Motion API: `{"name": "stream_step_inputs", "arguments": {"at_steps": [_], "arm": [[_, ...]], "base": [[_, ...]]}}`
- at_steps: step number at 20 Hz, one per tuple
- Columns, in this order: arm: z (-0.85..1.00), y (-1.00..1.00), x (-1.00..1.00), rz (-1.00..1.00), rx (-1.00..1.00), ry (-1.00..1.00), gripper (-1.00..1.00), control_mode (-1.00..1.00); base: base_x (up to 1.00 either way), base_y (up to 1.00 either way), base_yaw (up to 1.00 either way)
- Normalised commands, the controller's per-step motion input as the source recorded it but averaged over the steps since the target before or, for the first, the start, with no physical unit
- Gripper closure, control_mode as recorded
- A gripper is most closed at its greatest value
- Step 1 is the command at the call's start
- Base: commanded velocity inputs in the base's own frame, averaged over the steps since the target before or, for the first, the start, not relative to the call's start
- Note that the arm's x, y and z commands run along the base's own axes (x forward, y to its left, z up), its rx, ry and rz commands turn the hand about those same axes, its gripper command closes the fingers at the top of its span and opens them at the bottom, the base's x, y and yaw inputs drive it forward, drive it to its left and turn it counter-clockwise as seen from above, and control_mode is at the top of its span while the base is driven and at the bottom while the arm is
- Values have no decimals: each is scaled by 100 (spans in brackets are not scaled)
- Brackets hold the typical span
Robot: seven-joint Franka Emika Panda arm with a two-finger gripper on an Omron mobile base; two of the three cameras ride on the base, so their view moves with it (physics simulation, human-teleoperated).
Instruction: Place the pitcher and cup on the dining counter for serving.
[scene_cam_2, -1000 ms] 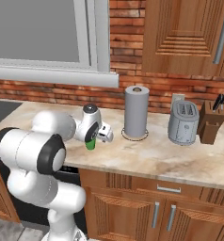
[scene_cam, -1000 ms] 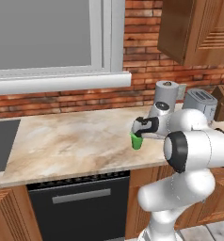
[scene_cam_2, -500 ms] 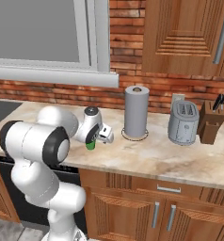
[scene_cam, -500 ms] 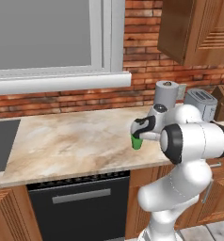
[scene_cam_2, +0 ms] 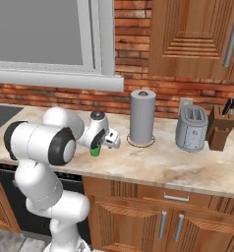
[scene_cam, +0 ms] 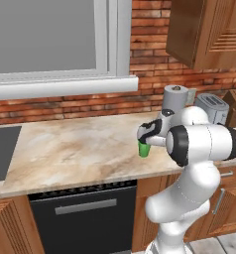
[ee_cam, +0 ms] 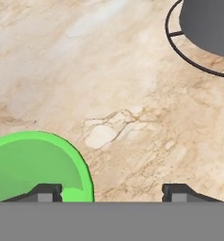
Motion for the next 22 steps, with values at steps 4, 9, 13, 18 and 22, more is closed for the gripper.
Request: {"name": "stream_step_inputs", "arguments": {"at_steps": [4, 9, 13, 18, 22], "arm": [[-13, 0, 0, 0, 0, 0, 100, -100], [0, 0, 0, 0, 0, 0, 100, -100], [-2, 6, -8, 0, 0, 0, 100, -100], [15, 2, -48, 0, 0, -3, 100, -100], [56, 0, -92, 1, 0, -17, 100, -100]], "base": [[0, 0, 0], [0, 0, 0], [0, 0, 0], [0, 0, 0], [0, 0, 0]]}}
